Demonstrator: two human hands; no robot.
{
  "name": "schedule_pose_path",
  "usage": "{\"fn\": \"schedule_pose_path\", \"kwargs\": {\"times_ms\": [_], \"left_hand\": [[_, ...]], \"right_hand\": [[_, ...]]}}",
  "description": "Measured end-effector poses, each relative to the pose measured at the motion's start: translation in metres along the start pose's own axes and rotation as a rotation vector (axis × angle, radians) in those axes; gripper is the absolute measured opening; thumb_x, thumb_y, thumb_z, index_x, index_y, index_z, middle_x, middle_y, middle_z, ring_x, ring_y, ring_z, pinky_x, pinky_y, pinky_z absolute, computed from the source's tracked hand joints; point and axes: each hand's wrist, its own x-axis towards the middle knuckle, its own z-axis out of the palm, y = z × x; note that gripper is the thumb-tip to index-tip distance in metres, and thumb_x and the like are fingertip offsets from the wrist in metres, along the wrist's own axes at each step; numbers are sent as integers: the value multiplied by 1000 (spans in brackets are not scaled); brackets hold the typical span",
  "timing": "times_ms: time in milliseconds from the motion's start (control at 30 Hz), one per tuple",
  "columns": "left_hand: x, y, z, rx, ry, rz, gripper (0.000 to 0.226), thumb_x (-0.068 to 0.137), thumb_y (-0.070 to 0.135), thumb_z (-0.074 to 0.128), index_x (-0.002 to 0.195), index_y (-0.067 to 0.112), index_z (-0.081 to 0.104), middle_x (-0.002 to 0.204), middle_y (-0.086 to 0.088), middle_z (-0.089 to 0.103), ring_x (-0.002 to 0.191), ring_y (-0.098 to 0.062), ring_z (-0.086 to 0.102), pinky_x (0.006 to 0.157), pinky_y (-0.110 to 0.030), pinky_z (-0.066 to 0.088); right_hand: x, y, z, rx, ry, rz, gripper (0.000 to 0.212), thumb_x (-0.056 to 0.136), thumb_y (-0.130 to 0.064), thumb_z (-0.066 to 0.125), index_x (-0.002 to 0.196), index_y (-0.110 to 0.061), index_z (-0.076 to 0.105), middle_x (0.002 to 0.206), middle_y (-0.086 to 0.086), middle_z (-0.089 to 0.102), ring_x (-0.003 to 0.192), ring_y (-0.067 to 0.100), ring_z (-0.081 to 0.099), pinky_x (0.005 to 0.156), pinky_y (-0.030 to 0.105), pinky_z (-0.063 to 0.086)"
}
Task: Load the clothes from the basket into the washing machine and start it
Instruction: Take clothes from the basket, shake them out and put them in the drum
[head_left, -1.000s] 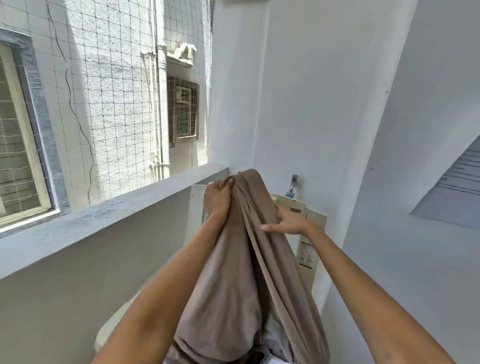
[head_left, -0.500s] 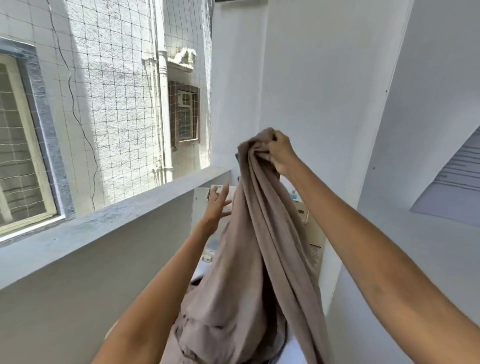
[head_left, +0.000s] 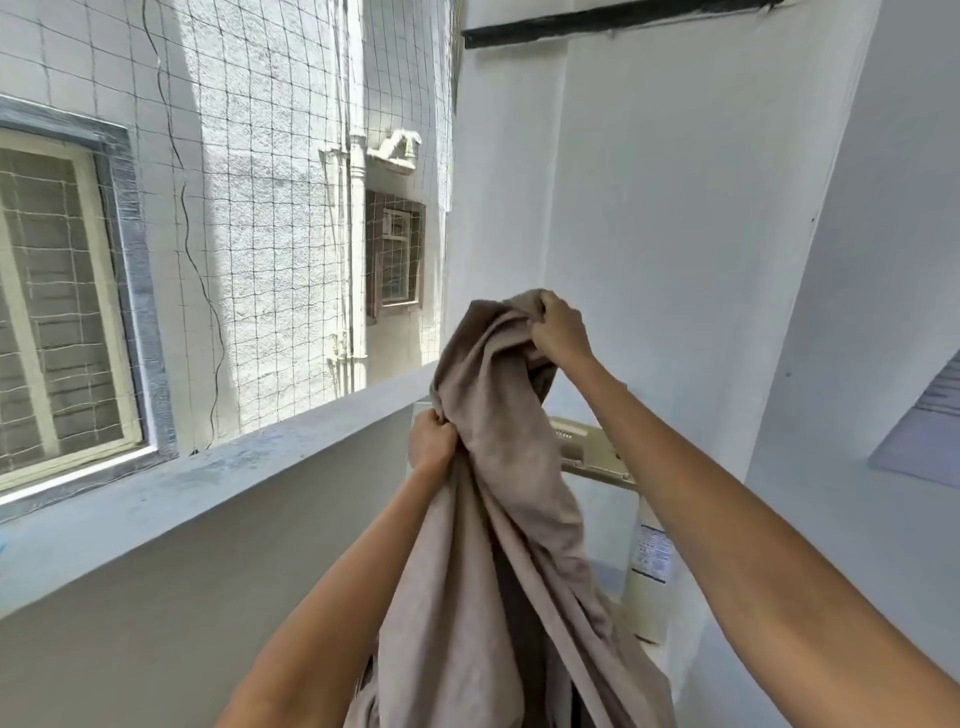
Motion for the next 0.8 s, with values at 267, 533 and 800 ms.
{"fn": "schedule_pose_path", "kwargs": {"times_ms": [267, 533, 800], "left_hand": [[15, 51, -27, 560, -515, 126, 79, 85, 16, 66, 148, 8, 18, 148, -16, 28, 137, -32, 30, 106, -32, 31], [-18, 29, 36, 317, -164, 429, 68, 82, 19, 65, 142, 21, 33, 131, -11, 56, 120, -30, 53, 86, -34, 43], [3, 66, 22, -296, 225, 145, 30, 77, 1, 54, 103, 11, 66, 101, -11, 69, 97, -28, 62, 76, -29, 45]], "right_hand": [[-38, 71, 9, -196, 119, 185, 28, 89, -40, 55, 89, -17, 71, 98, 10, 70, 99, 34, 61, 74, 31, 40], [-48, 66, 37, 151, -184, 4, 28, 88, -26, 64, 111, -13, 67, 122, 6, 61, 119, 21, 53, 97, 26, 39], [-137, 170, 64, -101, -747, 252, 101, 74, -39, 78, 146, -9, 15, 147, 8, 34, 135, 25, 37, 108, 32, 34]]}}
